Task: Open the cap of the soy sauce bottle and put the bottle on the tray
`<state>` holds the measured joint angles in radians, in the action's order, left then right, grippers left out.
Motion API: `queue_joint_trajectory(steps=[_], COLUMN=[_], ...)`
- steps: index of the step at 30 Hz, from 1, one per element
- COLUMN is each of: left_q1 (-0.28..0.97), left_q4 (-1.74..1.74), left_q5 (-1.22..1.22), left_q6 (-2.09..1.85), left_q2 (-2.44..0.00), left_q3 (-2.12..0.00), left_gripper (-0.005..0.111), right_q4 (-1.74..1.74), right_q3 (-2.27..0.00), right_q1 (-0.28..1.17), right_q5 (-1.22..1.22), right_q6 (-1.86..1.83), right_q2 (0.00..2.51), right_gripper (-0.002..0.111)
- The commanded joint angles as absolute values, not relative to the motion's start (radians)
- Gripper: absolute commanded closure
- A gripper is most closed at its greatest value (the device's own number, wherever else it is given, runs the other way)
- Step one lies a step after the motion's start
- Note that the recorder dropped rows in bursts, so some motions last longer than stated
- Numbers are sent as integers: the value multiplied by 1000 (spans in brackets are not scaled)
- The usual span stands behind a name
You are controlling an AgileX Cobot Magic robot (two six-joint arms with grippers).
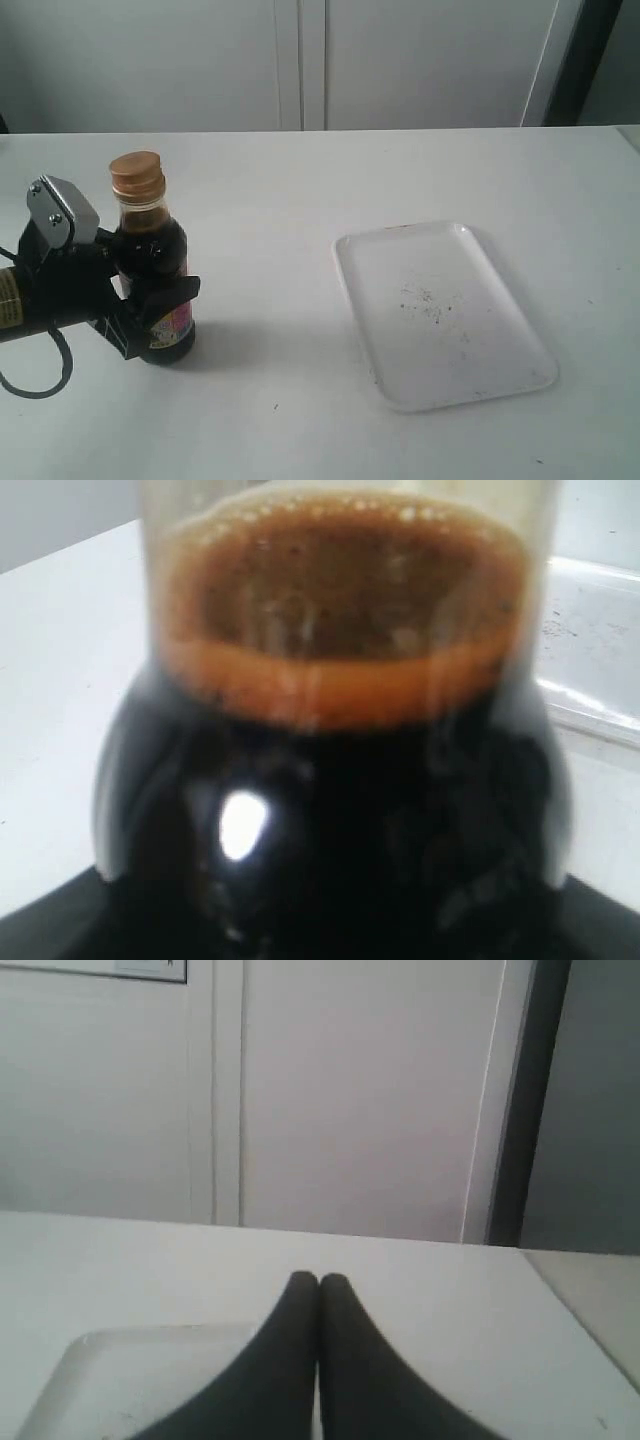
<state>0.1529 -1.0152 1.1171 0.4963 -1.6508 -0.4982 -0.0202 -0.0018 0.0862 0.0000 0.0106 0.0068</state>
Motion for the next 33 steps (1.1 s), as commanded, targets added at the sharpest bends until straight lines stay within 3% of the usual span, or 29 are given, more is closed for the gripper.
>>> queue_joint_trajectory(steps=[1, 7, 17, 27, 33], left_q1=[156, 156, 156, 156, 156], left_q4=[-1025, -1027, -1041, -1041, -1041], left_q5=[1129, 1129, 1129, 1129, 1129], left_q6=[489, 489, 489, 489, 489], left_q2=[-1647, -1647, -1647, -1647, -1647], left_q3=[-500, -500, -500, -500, -500], left_gripper=[107, 107, 107, 107, 107], right_q4=[14, 14, -53, -249, -261], right_q3=[0, -36, -374, -495, -522], right_q1=[81, 81, 81, 84, 157], right_q5=[-93, -292, -343, -540, -608], right_q6=[168, 213, 211, 354, 365], right_q2=[0, 42, 516, 818, 943], right_gripper=[108, 108, 108, 108, 108])
